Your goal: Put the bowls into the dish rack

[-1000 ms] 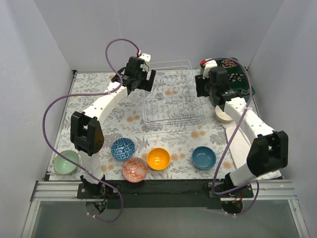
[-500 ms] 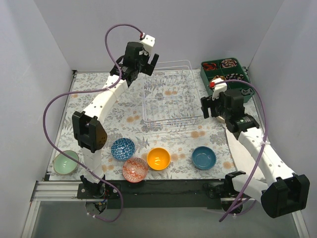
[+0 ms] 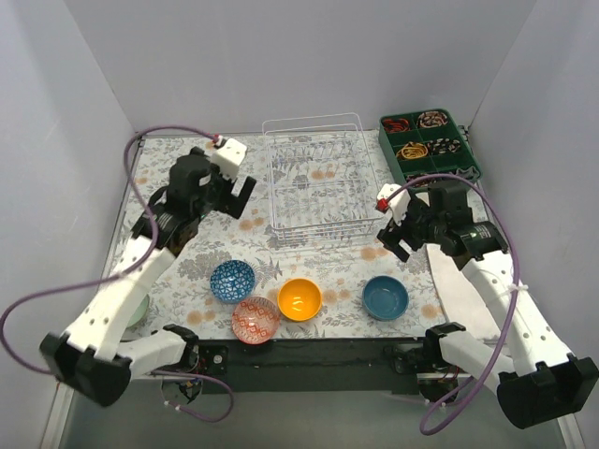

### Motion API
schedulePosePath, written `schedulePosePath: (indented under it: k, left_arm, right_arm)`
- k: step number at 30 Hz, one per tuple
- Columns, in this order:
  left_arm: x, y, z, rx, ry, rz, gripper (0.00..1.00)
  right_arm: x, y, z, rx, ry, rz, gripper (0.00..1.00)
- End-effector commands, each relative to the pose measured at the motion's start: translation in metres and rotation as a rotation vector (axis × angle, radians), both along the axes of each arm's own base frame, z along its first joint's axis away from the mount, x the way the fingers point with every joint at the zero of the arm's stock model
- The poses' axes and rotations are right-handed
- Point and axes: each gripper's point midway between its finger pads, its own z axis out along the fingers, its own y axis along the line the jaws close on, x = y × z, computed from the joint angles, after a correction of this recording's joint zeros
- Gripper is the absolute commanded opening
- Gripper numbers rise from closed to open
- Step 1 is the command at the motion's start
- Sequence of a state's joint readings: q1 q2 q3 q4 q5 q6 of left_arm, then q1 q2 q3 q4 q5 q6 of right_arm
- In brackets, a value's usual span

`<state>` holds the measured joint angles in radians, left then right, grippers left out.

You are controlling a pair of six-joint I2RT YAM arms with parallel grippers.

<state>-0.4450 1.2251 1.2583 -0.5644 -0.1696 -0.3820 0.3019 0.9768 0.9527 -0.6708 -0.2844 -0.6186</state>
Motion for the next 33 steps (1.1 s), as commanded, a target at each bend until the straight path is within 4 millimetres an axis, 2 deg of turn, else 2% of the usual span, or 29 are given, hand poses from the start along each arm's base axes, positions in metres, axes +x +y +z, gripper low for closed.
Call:
schedulePosePath:
  k: [1,2,3,4,6,10,12,14,17,22,23,29,33]
  left_arm:
    - [-0.065,0.018,-0.01,-0.022,0.017,-0.101,0.98]
    - [-0.073,0.025,-0.015,-0.022,0.025,-0.095,0.98]
    - [-0.085,0.031,-0.031,-0.009,0.064,-0.093,0.98]
    - [-0.096,0.036,-0.029,-0.018,0.044,-0.093,0.98]
    - [-0.112,0.045,-0.042,-0.006,0.083,-0.088,0.98]
    - [-0.135,0.059,-0.057,0.0,0.113,-0.071,0.98]
    - [-0.14,0.06,-0.059,-0.01,0.125,-0.076,0.98]
    - [-0.142,0.06,-0.063,-0.016,0.134,-0.075,0.98]
    - [-0.135,0.065,-0.066,-0.013,0.104,-0.045,0.98]
    - [-0.123,0.074,-0.071,-0.03,0.09,0.008,0.98]
    - [-0.12,0.076,-0.071,-0.039,0.084,0.022,0.98]
    - [-0.108,0.077,-0.071,-0.063,0.107,0.06,0.98]
    - [-0.106,0.073,-0.075,-0.118,0.151,0.09,0.98]
  right_arm:
    - [-0.026,0.002,0.022,-0.095,-0.033,0.232,0.87]
    - [-0.029,0.0,0.025,-0.133,-0.043,0.277,0.86]
    - [-0.031,0.002,0.027,-0.148,-0.05,0.299,0.86]
    - [-0.031,0.001,0.03,-0.168,-0.059,0.314,0.86]
    - [-0.031,0.004,0.037,-0.213,-0.083,0.357,0.86]
    - [-0.013,-0.017,0.038,-0.316,-0.079,0.226,0.84]
    - [-0.013,-0.022,0.033,-0.285,-0.022,0.126,0.83]
    - [-0.017,-0.023,0.023,-0.266,0.015,0.083,0.82]
    - [-0.027,-0.024,0.011,-0.249,0.057,0.066,0.8]
    - [-0.069,-0.018,0.011,-0.244,0.046,0.298,0.81]
    - [-0.081,-0.021,0.003,-0.256,0.087,0.332,0.81]
    - [-0.109,-0.028,-0.03,-0.31,0.151,0.464,0.8]
    - [-0.122,-0.013,-0.038,-0.266,0.207,0.516,0.77]
